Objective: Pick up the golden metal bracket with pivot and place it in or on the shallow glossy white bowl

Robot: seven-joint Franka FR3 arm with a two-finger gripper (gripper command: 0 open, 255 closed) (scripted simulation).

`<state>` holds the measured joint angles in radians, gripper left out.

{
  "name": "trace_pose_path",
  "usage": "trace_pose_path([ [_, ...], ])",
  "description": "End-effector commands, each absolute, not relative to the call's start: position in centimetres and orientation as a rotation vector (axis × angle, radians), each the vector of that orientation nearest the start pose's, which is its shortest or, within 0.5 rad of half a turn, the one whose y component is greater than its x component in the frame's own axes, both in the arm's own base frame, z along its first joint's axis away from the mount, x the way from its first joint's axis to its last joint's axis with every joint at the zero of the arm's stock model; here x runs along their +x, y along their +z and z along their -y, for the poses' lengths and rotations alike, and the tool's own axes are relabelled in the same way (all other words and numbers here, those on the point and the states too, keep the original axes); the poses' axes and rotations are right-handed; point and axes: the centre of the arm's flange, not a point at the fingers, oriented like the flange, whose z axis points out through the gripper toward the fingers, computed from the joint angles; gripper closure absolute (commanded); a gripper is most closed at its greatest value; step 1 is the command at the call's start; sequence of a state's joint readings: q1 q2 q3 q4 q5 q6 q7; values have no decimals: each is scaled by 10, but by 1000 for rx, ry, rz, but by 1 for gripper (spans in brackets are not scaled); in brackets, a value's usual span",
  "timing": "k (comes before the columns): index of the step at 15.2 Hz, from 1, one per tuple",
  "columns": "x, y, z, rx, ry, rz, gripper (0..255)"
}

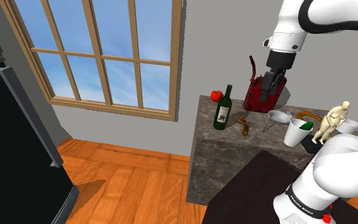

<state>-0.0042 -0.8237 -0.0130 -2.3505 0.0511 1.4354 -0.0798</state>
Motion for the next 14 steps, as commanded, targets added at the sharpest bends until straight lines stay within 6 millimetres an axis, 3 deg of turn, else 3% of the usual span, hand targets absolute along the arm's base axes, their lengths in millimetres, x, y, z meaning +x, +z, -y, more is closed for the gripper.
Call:
trace_pose_path([
  [1, 282, 593, 0, -3072, 136, 110, 0],
  [14, 329, 475, 108, -3097, 82, 165, 0],
])
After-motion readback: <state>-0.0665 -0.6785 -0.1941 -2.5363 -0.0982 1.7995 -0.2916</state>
